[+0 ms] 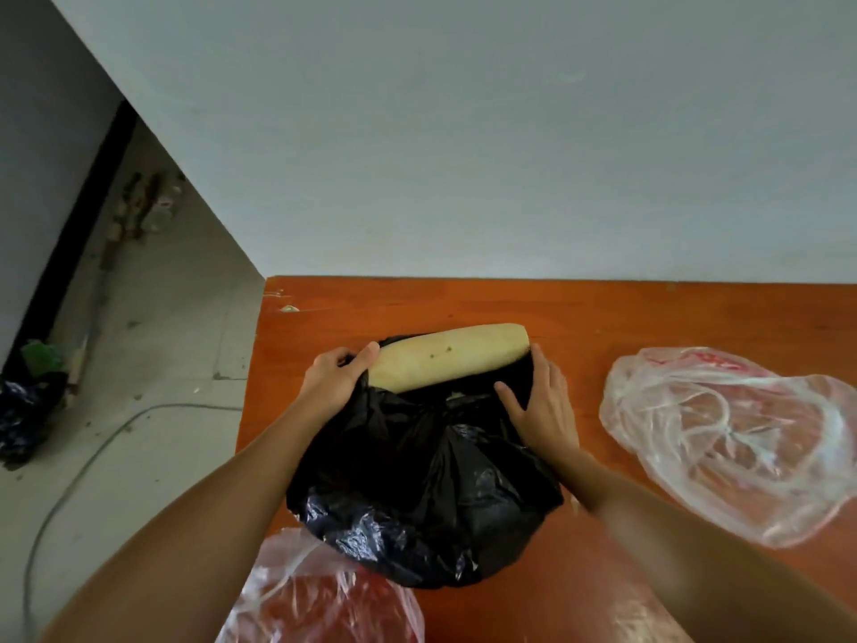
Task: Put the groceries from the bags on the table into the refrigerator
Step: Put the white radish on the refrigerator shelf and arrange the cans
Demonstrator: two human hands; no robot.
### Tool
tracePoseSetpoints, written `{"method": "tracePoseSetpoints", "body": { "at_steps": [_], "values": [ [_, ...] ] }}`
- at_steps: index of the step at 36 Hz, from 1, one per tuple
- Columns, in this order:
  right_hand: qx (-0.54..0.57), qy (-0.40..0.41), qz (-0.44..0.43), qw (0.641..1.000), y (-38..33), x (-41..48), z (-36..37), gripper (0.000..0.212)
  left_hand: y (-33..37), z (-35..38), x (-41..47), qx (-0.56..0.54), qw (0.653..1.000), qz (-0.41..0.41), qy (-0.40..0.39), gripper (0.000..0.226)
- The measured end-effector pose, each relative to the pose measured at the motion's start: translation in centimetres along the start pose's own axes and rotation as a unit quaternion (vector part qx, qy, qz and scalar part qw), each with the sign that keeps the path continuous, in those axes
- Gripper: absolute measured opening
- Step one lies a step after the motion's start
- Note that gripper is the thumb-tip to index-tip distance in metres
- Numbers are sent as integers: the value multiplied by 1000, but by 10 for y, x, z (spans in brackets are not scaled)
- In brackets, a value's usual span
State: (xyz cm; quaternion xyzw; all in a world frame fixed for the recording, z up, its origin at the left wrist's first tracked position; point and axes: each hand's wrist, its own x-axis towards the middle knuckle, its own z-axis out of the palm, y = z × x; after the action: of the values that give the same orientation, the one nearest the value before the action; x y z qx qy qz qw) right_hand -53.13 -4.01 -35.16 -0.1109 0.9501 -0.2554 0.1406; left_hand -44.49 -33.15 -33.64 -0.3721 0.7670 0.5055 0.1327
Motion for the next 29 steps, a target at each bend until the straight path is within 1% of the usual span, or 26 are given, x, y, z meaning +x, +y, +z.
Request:
{"method": "tracePoseSetpoints", "body": {
  "at_steps": [2, 4, 5, 7, 9, 11, 13, 16, 18, 20, 22, 24, 27, 29],
  "values": [
    [-91, 18, -71, 993, -6, 8, -9, 84, 4, 3, 0, -3, 1000, -11, 26, 63],
    [-165, 25, -166, 972, -26, 21, -17, 83, 7, 5, -1, 19, 999, -18, 47, 51],
    [-193, 3, -209, 959, -40, 29, -20, 82, 10, 5, -3, 34, 998, -15, 55, 48],
    [-237, -78, -274, 929, -68, 43, -17, 81, 13, 5, -6, 56, 996, -1, 72, 47],
    [-268, -156, -307, 900, -89, 52, -6, 85, 13, 3, -12, 68, 994, 13, 87, 46],
    [-289, -192, -301, 888, -98, 58, 6, 93, 9, 2, -18, 87, 991, 40, 95, 44],
    [-301, -182, -295, 889, -100, 63, 15, 95, 0, 3, -25, 112, 987, 67, 93, 38],
    [-305, -166, -302, 888, -99, 71, 19, 87, -20, 5, -38, 160, 978, 103, 86, 50],
    [-304, -168, -307, 886, -99, 75, 20, 80, -32, 6, -43, 166, 974, 117, 99, 53],
    [-308, -176, -308, 883, -102, 79, 19, 82, -41, 4, -41, 160, 974, 125, 104, 52],
    [-300, -197, -300, 884, -106, 83, 17, 92, -44, 3, -37, 149, 973, 138, 111, 48],
    [-292, -218, -293, 884, -110, 86, 13, 97, -41, 4, -34, 137, 969, 154, 136, 42],
    [-276, -232, -290, 887, -111, 88, 9, 96, -38, 4, -28, 101, 963, 156, 193, 25],
    [-264, -229, -292, 891, -109, 85, 7, 93, -38, -1, -23, 112, 962, 135, 212, 23]
  ]
}}
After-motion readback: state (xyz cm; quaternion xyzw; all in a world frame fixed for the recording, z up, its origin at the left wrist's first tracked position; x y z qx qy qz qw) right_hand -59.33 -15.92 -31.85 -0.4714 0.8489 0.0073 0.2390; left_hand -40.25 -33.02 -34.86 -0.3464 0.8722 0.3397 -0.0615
